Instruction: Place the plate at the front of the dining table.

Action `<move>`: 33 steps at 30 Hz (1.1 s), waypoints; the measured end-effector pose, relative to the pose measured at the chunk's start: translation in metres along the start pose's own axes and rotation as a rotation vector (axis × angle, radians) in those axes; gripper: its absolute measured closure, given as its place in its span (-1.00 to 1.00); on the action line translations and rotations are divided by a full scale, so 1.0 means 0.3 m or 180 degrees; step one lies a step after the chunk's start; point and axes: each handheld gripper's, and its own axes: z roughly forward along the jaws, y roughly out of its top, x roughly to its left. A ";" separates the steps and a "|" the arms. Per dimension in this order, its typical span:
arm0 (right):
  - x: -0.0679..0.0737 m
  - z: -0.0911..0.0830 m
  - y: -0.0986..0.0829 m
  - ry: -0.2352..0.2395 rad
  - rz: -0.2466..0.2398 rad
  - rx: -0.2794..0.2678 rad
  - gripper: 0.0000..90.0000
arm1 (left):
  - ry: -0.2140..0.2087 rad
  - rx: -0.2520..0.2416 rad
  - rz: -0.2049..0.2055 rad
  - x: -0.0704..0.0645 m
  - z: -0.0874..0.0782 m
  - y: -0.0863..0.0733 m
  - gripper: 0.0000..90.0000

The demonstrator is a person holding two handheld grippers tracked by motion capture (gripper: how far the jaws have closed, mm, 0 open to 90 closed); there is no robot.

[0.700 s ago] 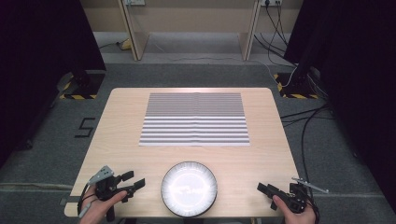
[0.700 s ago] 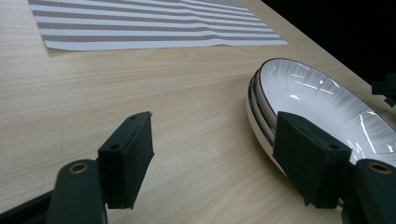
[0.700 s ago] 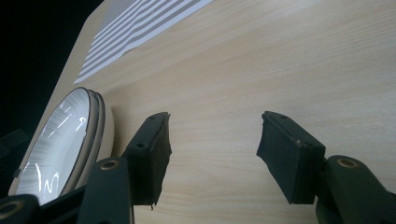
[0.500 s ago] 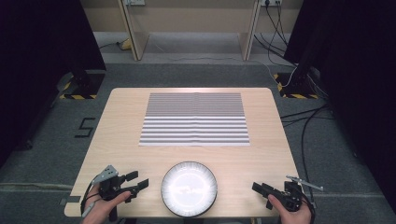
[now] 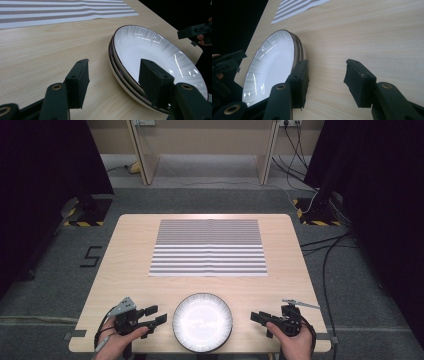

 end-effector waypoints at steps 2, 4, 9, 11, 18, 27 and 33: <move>0.017 0.017 0.008 0.0036 -0.0025 0.0040 0.24 | -0.0018 0.0017 0.0005 -0.006 0.005 -0.002 -0.06; 0.033 0.035 0.015 0.0064 -0.0055 0.0068 0.30 | -0.0033 0.0025 0.0009 -0.011 0.008 -0.004 -0.04; 0.082 0.094 0.033 0.0147 -0.0108 0.0226 0.46 | -0.0064 0.0041 0.0017 -0.023 0.013 -0.008 0.02; 0.088 0.104 0.034 0.0147 -0.0117 0.0263 0.48 | -0.0079 0.0051 0.0017 -0.026 0.015 -0.010 0.03; 0.113 0.144 0.042 0.0145 -0.0148 0.0397 0.68 | -0.0112 0.0076 0.0027 -0.036 0.018 -0.015 0.10; 0.142 0.182 0.045 0.0044 -0.0211 0.0572 0.91 | -0.0178 0.0134 0.0030 -0.047 0.031 -0.024 0.16; 0.148 0.182 0.046 -0.0011 -0.0119 0.0594 0.93 | -0.0192 0.0156 0.0025 -0.054 0.037 -0.028 0.20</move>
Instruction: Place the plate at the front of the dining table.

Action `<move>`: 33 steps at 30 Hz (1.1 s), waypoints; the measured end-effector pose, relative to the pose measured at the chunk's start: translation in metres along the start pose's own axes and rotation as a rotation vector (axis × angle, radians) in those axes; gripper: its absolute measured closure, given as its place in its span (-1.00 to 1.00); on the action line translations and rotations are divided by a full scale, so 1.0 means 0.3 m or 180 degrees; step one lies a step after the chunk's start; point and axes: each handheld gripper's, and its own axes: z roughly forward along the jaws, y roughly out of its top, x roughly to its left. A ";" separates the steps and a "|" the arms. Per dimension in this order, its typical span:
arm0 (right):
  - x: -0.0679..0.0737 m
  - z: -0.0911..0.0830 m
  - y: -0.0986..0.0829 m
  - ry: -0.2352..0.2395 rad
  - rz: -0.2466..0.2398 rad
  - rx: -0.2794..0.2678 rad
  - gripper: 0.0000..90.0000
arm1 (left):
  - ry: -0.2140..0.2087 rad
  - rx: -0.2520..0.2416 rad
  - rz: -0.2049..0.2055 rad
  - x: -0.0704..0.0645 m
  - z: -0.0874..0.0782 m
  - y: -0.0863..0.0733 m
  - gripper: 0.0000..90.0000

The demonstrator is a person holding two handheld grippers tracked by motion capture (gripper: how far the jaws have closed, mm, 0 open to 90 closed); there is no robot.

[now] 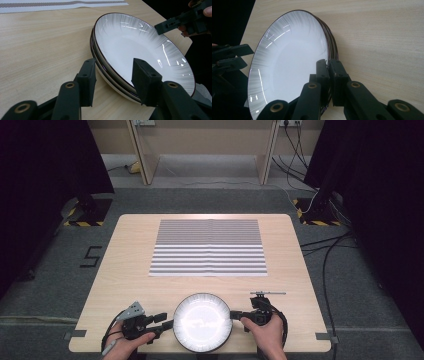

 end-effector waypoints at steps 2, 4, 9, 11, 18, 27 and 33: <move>-0.015 0.000 0.000 0.0096 0.0215 0.0019 0.95 | -0.0031 0.0021 -0.0017 -0.002 0.005 -0.002 0.22; -0.030 0.000 -0.002 0.0201 0.0326 0.0028 0.95 | -0.0029 0.0041 -0.0023 -0.003 0.010 -0.004 0.22; -0.053 0.002 -0.006 0.0391 0.0528 0.0076 0.95 | -0.0084 0.0059 -0.0049 -0.010 0.023 -0.005 0.26; -0.058 0.003 -0.006 0.0449 0.0580 0.0103 0.95 | -0.0094 0.0063 -0.0046 -0.013 0.027 -0.004 0.26; -0.068 0.019 -0.004 0.0596 0.0707 0.0154 0.95 | -0.0045 0.0044 -0.0078 -0.004 0.019 -0.002 0.34; -0.017 0.052 -0.001 0.0389 0.0441 0.0195 0.77 | 0.0028 -0.0117 -0.0038 -0.002 -0.008 -0.004 0.45; -0.004 0.054 0.004 0.0400 0.0501 0.0150 0.57 | 0.0070 -0.0060 0.0146 -0.019 0.014 -0.013 0.55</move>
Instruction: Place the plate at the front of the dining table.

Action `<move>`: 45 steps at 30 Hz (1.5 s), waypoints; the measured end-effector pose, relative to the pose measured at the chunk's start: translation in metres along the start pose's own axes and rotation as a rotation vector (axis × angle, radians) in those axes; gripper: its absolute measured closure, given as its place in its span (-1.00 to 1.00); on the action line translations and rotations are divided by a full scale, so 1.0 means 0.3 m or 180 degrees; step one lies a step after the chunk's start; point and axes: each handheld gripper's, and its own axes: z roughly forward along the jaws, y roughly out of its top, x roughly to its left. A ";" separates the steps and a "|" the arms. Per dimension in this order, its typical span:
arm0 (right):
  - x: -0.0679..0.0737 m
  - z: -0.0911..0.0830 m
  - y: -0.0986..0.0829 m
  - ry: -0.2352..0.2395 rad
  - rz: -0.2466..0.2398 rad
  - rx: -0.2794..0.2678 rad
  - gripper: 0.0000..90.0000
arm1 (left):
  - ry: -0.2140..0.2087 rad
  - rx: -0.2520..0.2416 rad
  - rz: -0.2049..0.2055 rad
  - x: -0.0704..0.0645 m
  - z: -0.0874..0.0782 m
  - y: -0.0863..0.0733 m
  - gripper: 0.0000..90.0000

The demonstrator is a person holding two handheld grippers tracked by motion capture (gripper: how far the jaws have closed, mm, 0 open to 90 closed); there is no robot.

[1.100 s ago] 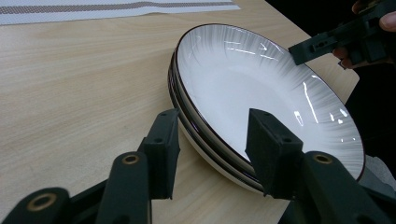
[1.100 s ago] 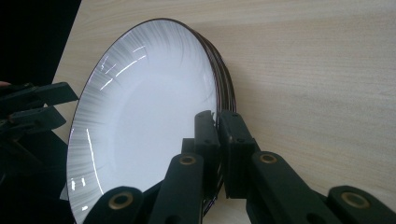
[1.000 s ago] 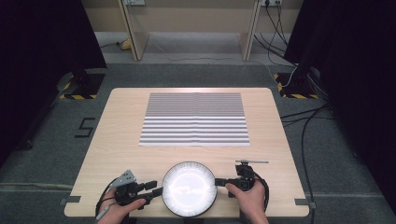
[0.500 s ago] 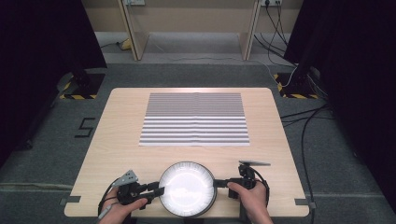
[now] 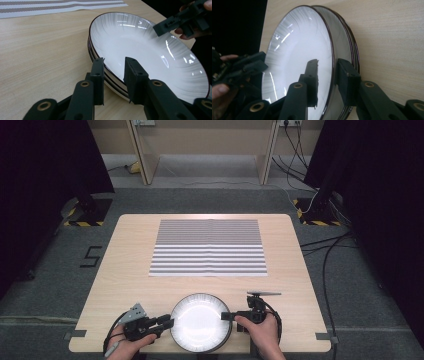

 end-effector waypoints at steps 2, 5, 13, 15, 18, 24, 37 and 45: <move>-0.001 0.003 0.003 0.0007 0.0016 -0.0016 0.57 | 0.0008 0.0006 0.0008 -0.001 -0.001 0.000 0.56; -0.023 0.003 0.008 0.0119 0.0207 -0.0060 0.66 | -0.0010 0.0005 -0.0024 0.001 0.004 -0.004 0.56; -0.051 0.005 -0.001 0.0237 0.0261 -0.0162 0.79 | -0.0005 -0.0147 -0.0085 0.014 -0.003 0.002 0.32; -0.055 0.005 -0.002 0.0257 0.0251 -0.0180 0.79 | 0.0037 -0.0259 -0.0129 0.021 -0.018 0.010 0.17; -0.054 0.005 0.001 0.0279 0.0303 -0.0175 0.79 | 0.0115 -0.0381 -0.0176 0.035 -0.045 0.020 0.05; -0.068 0.000 0.000 0.0397 0.0368 -0.0216 0.75 | 0.0171 -0.0434 -0.0221 0.053 -0.069 0.017 -0.08; -0.075 -0.037 0.010 0.0495 0.0414 -0.0325 0.74 | 0.0276 -0.0500 -0.0277 0.082 -0.091 0.020 -0.17; -0.065 -0.056 0.028 0.0524 0.0400 -0.0407 0.74 | 0.0324 -0.0523 -0.0331 0.097 -0.096 0.005 -0.17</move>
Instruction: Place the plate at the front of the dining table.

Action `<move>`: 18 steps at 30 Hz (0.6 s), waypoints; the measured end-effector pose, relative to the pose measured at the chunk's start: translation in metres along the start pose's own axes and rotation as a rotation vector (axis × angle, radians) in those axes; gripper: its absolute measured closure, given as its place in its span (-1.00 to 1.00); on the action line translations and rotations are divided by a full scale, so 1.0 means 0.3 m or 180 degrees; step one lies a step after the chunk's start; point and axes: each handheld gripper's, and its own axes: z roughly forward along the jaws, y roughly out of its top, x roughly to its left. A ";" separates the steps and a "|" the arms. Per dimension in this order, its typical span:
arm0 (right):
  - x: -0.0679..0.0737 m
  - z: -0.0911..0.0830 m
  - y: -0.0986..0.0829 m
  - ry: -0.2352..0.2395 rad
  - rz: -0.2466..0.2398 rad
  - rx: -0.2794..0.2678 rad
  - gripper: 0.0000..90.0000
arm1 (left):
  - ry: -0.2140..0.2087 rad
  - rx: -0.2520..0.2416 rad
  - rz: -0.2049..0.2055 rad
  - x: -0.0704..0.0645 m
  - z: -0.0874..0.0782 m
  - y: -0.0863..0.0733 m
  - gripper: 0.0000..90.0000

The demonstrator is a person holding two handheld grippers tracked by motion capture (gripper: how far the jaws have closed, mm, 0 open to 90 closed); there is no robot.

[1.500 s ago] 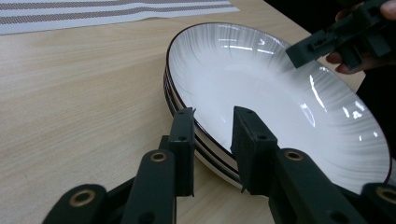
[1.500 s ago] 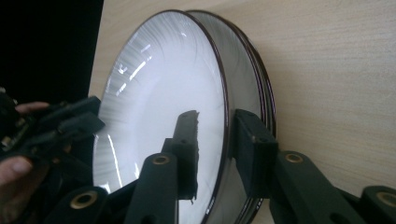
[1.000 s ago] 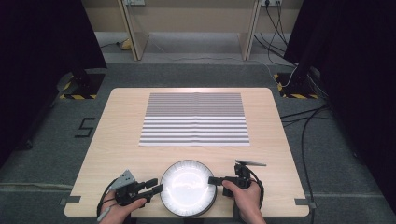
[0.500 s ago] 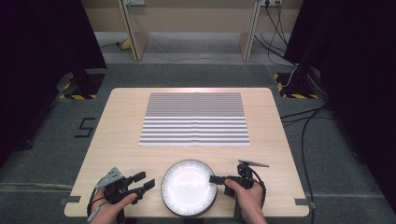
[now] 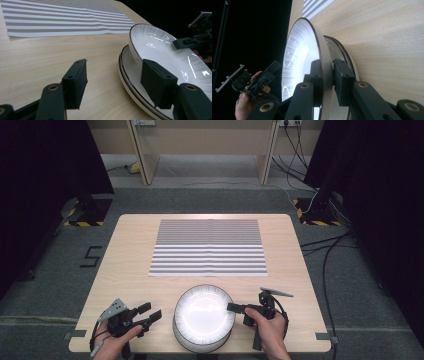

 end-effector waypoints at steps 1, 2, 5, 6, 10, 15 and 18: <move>0.003 -0.002 0.002 0.0003 -0.0006 -0.0019 0.74 | 0.0014 0.0004 -0.0008 0.001 0.000 -0.003 -0.17; 0.005 -0.004 0.005 -0.0001 -0.0032 -0.0023 0.74 | 0.0020 0.0008 -0.0015 0.003 0.000 -0.007 -0.17; 0.011 -0.008 0.012 0.0013 -0.0021 -0.0032 0.74 | 0.0025 0.0012 -0.0010 0.004 0.001 -0.010 -0.17; 0.014 -0.009 0.014 0.0018 -0.0019 -0.0044 0.74 | 0.0029 0.0015 -0.0010 0.005 0.001 -0.010 -0.17; 0.016 -0.011 0.022 0.0020 -0.0038 -0.0071 0.74 | 0.0042 0.0018 -0.0012 0.008 0.002 -0.011 -0.17; 0.021 -0.015 0.031 0.0036 -0.0019 -0.0092 0.73 | 0.0067 0.0002 -0.0033 0.013 0.000 -0.012 -0.17; 0.023 -0.017 0.038 0.0045 -0.0039 -0.0106 0.73 | 0.0068 0.0008 -0.0044 0.018 0.001 -0.014 -0.17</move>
